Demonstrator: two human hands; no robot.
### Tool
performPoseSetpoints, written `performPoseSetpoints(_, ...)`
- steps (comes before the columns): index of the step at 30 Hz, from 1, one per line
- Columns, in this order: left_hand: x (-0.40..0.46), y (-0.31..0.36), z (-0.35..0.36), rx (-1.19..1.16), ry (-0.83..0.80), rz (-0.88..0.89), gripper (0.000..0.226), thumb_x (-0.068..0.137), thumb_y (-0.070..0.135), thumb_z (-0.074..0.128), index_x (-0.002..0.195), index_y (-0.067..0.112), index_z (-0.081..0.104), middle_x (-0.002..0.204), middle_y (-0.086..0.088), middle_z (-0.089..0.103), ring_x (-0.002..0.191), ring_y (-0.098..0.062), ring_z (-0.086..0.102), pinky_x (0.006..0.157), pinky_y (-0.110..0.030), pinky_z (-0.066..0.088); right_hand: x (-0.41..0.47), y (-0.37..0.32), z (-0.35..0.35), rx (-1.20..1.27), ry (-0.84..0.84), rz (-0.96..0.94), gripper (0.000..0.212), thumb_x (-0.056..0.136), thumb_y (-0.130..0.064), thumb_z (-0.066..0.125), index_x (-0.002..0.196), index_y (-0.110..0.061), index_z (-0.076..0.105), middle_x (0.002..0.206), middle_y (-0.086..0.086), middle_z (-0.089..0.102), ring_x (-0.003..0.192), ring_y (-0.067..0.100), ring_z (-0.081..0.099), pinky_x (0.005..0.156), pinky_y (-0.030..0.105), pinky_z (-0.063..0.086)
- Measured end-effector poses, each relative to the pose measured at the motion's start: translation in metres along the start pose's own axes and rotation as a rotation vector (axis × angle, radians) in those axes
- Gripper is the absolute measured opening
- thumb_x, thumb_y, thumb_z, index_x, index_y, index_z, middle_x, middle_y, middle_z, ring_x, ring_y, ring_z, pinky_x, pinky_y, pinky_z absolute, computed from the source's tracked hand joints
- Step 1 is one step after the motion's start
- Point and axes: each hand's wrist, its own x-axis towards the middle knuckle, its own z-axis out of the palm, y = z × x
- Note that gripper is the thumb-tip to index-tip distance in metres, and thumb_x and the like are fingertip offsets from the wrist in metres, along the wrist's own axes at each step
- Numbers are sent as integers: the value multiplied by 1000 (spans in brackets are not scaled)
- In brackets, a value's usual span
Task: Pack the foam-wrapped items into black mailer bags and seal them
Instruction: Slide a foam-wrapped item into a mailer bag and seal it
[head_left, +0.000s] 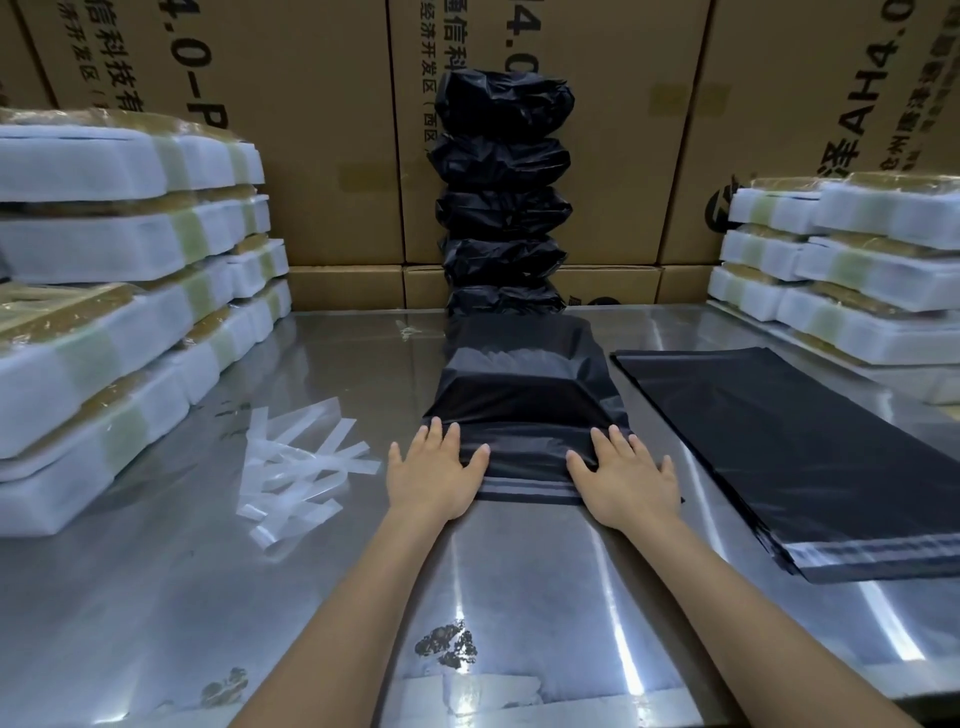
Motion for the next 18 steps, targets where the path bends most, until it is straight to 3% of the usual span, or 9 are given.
performPoseSetpoints(4, -7, -8, -6, -203, 99, -16, 66, 97, 54, 28, 150, 16, 20, 156, -4, 24, 144, -20, 21, 116, -45, 12, -5, 0, -3, 41, 57, -24, 65, 98, -56, 22, 153, -21, 18, 161, -1, 14, 148, 18, 5, 118, 47, 4)
performPoseSetpoints(7, -16, -21, -17, -464, 227, -65, 62, 96, 47, 40, 148, 15, 27, 146, -8, 42, 132, -27, 41, 106, -40, 33, -10, -1, -6, 96, 272, -101, 58, 99, -48, 33, 147, -16, 33, 153, 1, 34, 146, 20, 15, 117, 47, 10)
performPoseSetpoints(9, -23, -32, -24, -421, 315, -102, 59, 93, 47, 46, 143, 16, 35, 131, -6, 57, 121, -26, 51, 95, -38, 42, -16, -2, -6, 95, 441, -251, 44, 96, -37, 45, 134, -15, 51, 135, 1, 51, 136, 21, 34, 114, 44, 21)
performPoseSetpoints(11, -31, -39, -30, -336, 333, -124, 60, 90, 51, 46, 139, 17, 39, 102, -1, 67, 105, -25, 59, 89, -38, 45, -22, -6, -4, 93, 575, -405, 27, 91, -27, 57, 113, -15, 65, 111, 0, 60, 116, 22, 50, 98, 39, 39)
performPoseSetpoints(13, -37, -42, -32, -269, 286, -126, 63, 88, 56, 46, 138, 18, 36, 87, 3, 67, 99, -23, 60, 94, -39, 39, -28, -13, -4, 86, 660, -482, 17, 85, -22, 64, 99, -16, 69, 94, -1, 60, 97, 22, 53, 80, 36, 44)
performPoseSetpoints(16, -38, -41, -32, -272, 171, -113, 66, 84, 58, 51, 137, 22, 34, 79, 11, 63, 96, -17, 58, 96, -38, 30, -33, -27, -6, 92, 625, -556, 12, 85, -24, 64, 95, -20, 69, 80, -8, 54, 81, 14, 47, 66, 25, 39)
performPoseSetpoints(18, -34, -42, -34, -371, 83, -122, 66, 80, 56, 61, 133, 24, 38, 84, 12, 61, 98, -16, 57, 101, -38, 32, -34, -41, -5, 219, 471, -575, 12, 89, -28, 58, 98, -26, 66, 73, -17, 48, 77, 6, 45, 60, 18, 34)
